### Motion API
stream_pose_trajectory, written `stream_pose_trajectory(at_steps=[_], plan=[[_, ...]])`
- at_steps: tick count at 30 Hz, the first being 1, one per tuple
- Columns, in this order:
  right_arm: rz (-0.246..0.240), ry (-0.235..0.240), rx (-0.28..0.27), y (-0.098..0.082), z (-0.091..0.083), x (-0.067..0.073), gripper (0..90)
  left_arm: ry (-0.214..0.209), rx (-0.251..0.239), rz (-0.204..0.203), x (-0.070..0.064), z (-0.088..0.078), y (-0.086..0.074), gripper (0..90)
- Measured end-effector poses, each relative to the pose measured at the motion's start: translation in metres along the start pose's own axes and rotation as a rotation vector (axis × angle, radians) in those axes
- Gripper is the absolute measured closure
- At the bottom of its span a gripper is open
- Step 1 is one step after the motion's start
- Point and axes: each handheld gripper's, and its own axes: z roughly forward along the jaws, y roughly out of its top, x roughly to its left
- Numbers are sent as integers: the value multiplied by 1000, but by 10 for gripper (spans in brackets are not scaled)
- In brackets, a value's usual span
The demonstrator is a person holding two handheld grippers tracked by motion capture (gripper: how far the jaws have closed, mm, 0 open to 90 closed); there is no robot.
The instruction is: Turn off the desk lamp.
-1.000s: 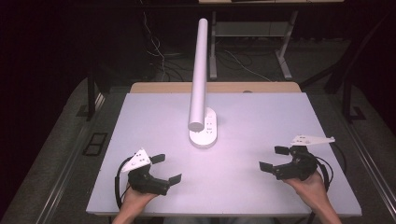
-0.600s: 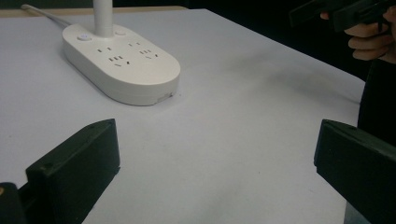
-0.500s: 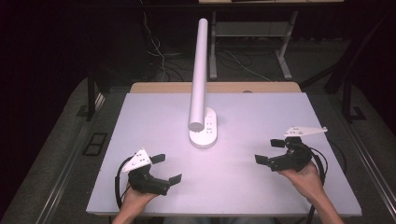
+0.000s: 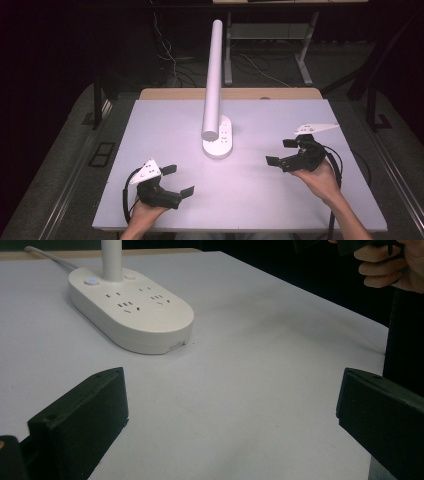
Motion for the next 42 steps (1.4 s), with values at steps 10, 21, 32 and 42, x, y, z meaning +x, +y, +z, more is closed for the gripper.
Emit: stream_pose_trajectory(at_steps=[10,21,32,42], plan=[[-4,4,11,19,7,-1,8,0,-1,-1,0,0,0,0],[-4,5,17,34,21,-9,8,-1,1,0,1,0,0,0],[-8,-6,34,54,36,-15,8,-2,0,0,1,0,0,0],[-3,-7,54,67,52,-19,8,-2,-1,-2,1,0,0,0]])
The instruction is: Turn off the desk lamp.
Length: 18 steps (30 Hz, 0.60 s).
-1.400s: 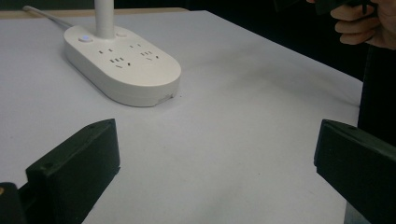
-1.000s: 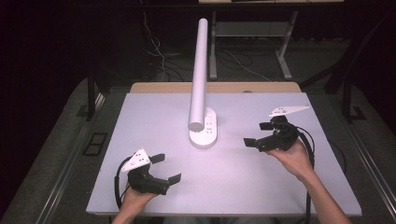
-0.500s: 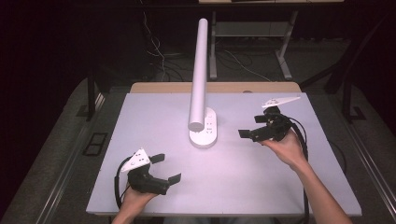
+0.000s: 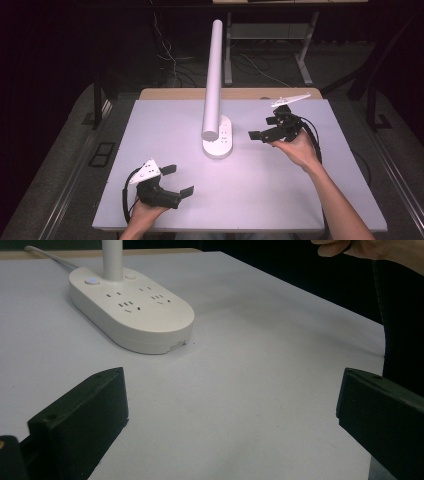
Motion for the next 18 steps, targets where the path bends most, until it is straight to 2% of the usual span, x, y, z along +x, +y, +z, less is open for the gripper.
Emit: stream_pose_trajectory(at_steps=[8,18], plan=[[-10,-1,6,7,12,-2,8,-2,1,-2,0,0,0,0],[-13,23,20,15,39,-5,8,0,0,-4,1,0,0,0]])
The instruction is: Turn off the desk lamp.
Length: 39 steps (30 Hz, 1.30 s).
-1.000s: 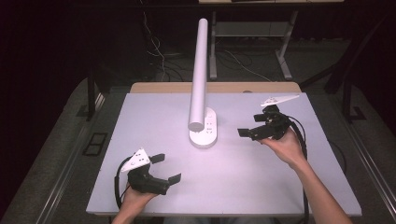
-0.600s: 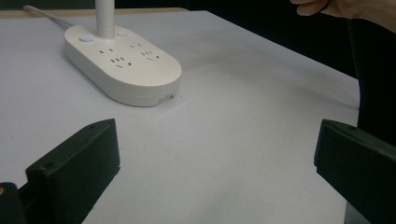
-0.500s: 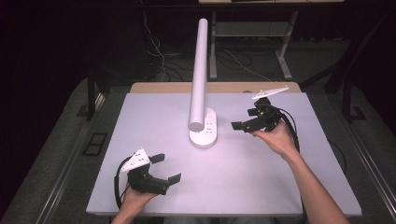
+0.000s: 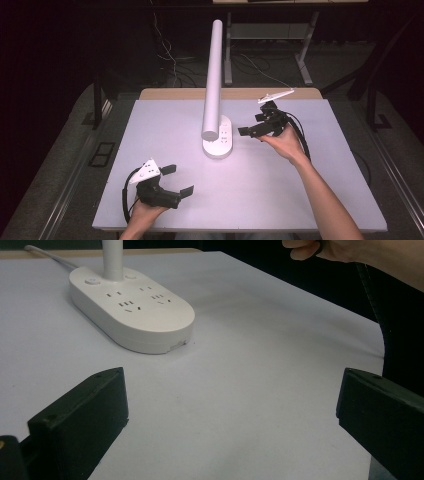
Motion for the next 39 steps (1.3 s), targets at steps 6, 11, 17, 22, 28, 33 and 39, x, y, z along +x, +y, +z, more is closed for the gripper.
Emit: stream_pose_trajectory(at_steps=[6,11,17,22,28,33,39], plan=[[-9,15,0,10,11,0,8,-1,-1,-1,0,0,0,0],[-20,33,-13,20,19,1,59,-1,0,1,0,0,0,0],[-45,8,-13,33,30,-3,183,1,4,9,1,-1,0,0],[-21,-2,-19,39,37,-11,421,-1,0,7,1,-1,0,0],[6,11,-1,41,49,-18,585,-2,-3,3,1,-1,0,0],[28,42,6,40,61,-23,748,-3,1,4,2,-1,0,0],[48,78,16,34,76,-31,892,-5,2,4,2,-1,0,0]])
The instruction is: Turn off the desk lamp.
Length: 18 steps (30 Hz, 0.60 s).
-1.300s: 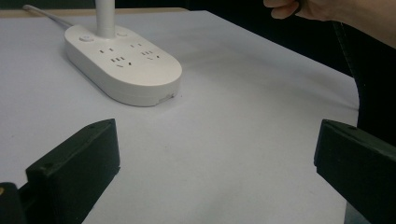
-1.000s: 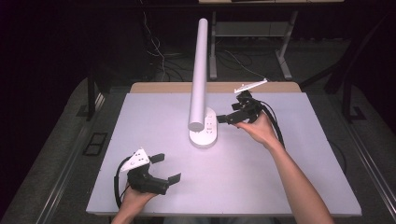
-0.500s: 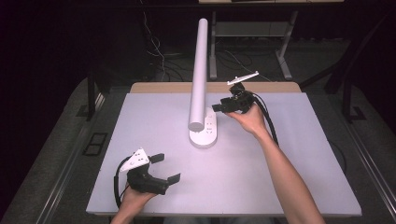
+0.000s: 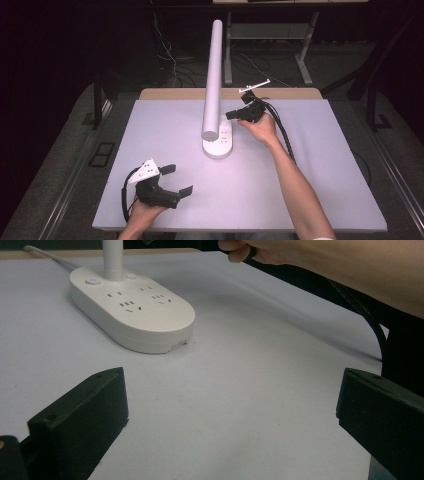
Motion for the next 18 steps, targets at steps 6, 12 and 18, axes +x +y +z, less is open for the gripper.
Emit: stream_pose_trajectory(at_steps=[6,12,18], plan=[[29,19,-11,-3,13,-5,900,4,-2,-3,0,0,0,0],[62,15,-1,-7,24,-11,900,6,-4,-1,2,-1,0,0],[69,2,3,-10,31,-15,900,5,0,4,1,0,0,0]])
